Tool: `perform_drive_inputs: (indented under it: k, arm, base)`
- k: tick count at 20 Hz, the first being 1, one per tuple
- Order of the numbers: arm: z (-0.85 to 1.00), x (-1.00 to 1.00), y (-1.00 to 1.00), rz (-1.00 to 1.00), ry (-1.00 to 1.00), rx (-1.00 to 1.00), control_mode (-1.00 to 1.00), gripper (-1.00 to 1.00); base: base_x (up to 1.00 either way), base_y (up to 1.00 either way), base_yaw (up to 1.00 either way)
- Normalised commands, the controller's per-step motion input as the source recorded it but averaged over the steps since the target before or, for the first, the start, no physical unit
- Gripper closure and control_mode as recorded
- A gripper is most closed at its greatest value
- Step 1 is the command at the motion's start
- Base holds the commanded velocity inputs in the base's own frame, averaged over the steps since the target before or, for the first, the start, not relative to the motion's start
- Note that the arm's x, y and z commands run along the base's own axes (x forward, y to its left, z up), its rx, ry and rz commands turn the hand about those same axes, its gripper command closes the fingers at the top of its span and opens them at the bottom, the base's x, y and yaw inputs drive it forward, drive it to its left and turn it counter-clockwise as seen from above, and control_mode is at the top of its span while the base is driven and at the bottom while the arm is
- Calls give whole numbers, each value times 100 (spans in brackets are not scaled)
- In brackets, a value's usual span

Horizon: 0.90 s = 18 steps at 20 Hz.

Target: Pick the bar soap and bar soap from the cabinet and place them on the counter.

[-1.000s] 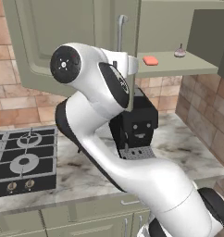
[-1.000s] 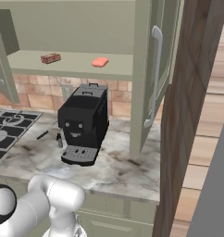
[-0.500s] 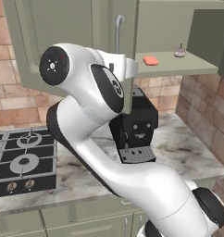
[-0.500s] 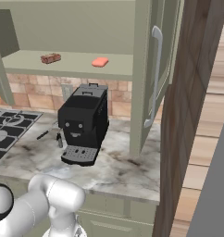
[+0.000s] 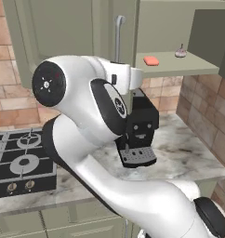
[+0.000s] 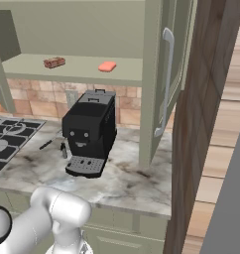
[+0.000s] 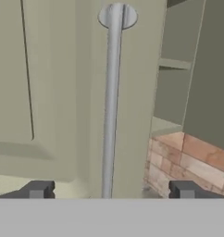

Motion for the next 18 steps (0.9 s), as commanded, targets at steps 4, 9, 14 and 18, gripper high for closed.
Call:
perform_drive_inputs:
  k: [4,9,14,18]
  arm:
    - [3,-28,-7,0,-4,0,-100,-100]
    - [4,-6,-31,0,0,12,-100,-100]
    - [8,-9,-39,0,0,16,-100,-100]
    - [9,-15,-41,0,0,17,-100,-100]
  base:
    - [0,0,0]
    - [0,0,0]
    - [0,0,0]
    - [0,0,0]
